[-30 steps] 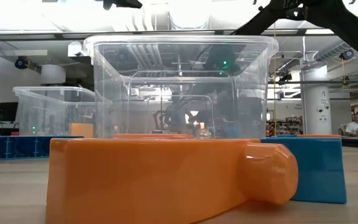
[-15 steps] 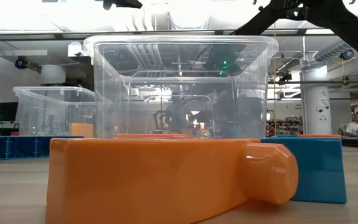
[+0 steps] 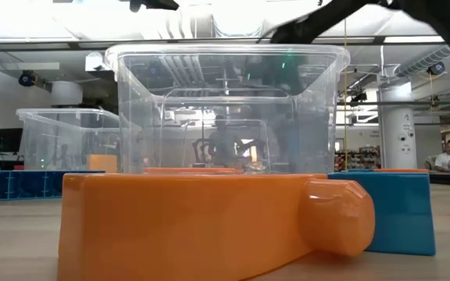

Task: Sort blocks
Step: Put the blue game piece into the bottom right transparent bin

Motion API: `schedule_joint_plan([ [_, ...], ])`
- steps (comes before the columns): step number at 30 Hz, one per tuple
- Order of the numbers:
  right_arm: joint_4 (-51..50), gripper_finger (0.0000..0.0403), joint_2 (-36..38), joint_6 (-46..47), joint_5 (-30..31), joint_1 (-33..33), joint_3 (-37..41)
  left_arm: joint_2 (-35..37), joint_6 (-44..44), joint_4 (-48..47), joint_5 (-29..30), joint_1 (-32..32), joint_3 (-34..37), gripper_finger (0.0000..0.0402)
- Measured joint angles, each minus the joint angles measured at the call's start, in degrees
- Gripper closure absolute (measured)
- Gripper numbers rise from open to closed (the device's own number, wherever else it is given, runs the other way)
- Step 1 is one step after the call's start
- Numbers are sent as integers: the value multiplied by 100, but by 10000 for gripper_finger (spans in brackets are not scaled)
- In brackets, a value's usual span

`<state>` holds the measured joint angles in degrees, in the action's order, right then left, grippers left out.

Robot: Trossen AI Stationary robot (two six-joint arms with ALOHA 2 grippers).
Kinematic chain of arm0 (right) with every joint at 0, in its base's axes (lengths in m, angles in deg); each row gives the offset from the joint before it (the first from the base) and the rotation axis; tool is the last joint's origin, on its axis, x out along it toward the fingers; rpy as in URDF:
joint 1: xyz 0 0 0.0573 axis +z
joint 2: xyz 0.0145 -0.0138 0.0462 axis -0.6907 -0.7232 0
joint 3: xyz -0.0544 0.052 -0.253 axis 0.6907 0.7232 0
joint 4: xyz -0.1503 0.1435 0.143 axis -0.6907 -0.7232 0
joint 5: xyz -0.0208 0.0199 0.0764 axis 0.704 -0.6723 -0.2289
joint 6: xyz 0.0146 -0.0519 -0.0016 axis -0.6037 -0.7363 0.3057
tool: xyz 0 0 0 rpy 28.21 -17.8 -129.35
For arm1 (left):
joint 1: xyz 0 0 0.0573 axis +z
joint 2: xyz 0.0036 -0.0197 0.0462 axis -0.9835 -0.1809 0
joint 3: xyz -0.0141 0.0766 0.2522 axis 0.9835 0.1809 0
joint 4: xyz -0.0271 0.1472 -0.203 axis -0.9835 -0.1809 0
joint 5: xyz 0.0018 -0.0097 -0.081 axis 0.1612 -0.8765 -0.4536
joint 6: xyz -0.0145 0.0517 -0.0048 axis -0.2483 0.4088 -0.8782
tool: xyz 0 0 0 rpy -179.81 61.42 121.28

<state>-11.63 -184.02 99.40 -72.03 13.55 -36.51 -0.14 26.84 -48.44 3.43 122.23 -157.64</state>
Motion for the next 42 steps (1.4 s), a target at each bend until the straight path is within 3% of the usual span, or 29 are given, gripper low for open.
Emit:
schedule_joint_plan([
  [5, -66, 274, 1030, -366, -325, 313, -98, -1, 3, 0, 0, -1, 0, 402],
  [10, -437, 274, 2074, -442, -916, 1046, -98, 0, 59, 2, 0, 0, 0, 402],
  [19, -2319, 274, 3238, 164, -2389, 3200, -93, -2, 173, -6, 5, 0, 0, 402],
  [22, -2297, 274, 3531, 365, -2757, 4020, -48, 0, 156, -13, 4, 0, 0, 402],
  [31, -2346, 274, 3844, 1239, -2817, 6213, -16, 46, -592, -121, -7, -6, 0, 402],
  [36, -2344, 272, 3768, 1296, -2258, 6820, 279, 113, -1274, -120, -13, -29, 0, 402],
  [42, -2331, 217, 3618, 911, -2003, 7156, 926, 285, -1910, -122, -13, -162, 0, 402],
])
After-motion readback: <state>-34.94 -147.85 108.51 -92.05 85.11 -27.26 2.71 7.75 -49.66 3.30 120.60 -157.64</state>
